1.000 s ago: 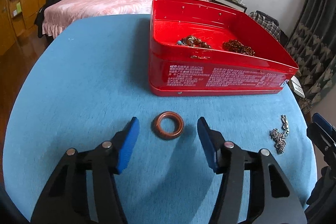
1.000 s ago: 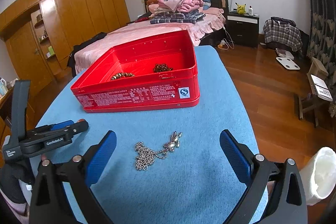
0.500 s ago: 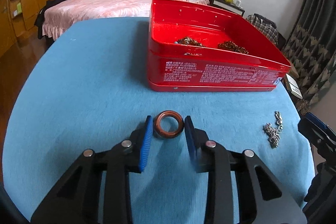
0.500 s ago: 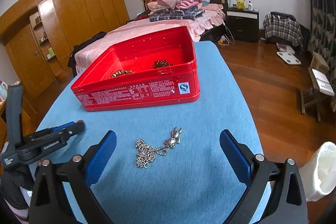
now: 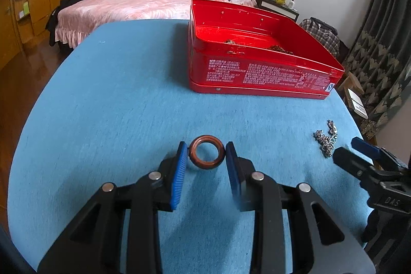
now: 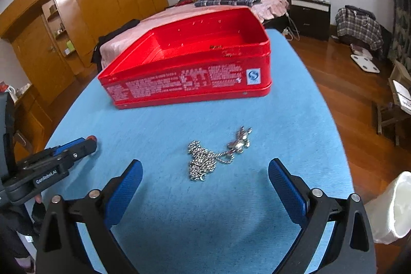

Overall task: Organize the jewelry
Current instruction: 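Grasp the brown ring with the left tool while the right tool grasps the silver chain, then carry the ring and chain into the red tin and open both tools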

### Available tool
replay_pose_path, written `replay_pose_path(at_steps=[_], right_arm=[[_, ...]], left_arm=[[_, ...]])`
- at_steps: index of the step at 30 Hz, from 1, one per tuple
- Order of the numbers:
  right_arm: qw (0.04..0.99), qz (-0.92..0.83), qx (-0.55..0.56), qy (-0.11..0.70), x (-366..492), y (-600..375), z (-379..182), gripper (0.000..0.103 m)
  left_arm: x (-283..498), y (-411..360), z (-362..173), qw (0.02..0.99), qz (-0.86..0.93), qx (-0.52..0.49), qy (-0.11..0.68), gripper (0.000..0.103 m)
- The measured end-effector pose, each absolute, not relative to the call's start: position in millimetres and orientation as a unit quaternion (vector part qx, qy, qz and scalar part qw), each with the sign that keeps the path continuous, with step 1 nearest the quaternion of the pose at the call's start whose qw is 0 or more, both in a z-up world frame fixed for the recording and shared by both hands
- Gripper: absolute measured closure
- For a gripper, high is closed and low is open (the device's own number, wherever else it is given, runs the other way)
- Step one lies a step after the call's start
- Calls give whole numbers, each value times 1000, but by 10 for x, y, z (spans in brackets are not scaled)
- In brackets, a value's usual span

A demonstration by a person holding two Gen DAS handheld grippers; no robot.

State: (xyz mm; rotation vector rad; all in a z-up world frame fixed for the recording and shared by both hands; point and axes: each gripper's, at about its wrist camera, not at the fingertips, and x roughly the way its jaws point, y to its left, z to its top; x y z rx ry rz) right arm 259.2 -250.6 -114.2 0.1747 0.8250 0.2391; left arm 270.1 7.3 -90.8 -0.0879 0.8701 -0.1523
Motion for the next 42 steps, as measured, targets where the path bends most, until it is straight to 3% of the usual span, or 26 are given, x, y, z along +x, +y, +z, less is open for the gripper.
replay_pose_path(at_steps=[3, 5, 7, 10, 19, 24, 26, 42], right_arm=[[904, 115, 80, 403, 2618, -2515, -1173, 19], [904, 113, 63, 408, 2639, -2499, -1174, 37], [902, 113, 65, 411, 2649, -2506, -1177, 45], [900, 120, 69, 413, 2637, -2495, -1181, 52], [903, 118, 33, 412, 2639, -2339, -1202, 61], [902, 114, 25, 415, 2670, -2326, -1201, 73], [902, 123, 16, 414, 2660, -2298, -1194, 83], [901, 135, 32, 410, 2598, -2339, -1219, 85]], left_arm=[[2708, 76, -908, 903, -75, -45, 420, 74], [2699, 76, -912, 903, -75, -46, 420, 74], [2699, 81, -915, 903, -75, -47, 419, 74], [2689, 80, -920, 903, -76, -45, 419, 74], [2685, 65, -954, 902, -82, -49, 422, 74], [2673, 38, -942, 902, -84, -49, 421, 74], [2664, 30, -932, 902, -85, -49, 420, 74], [2651, 39, -930, 903, -87, -47, 419, 74]])
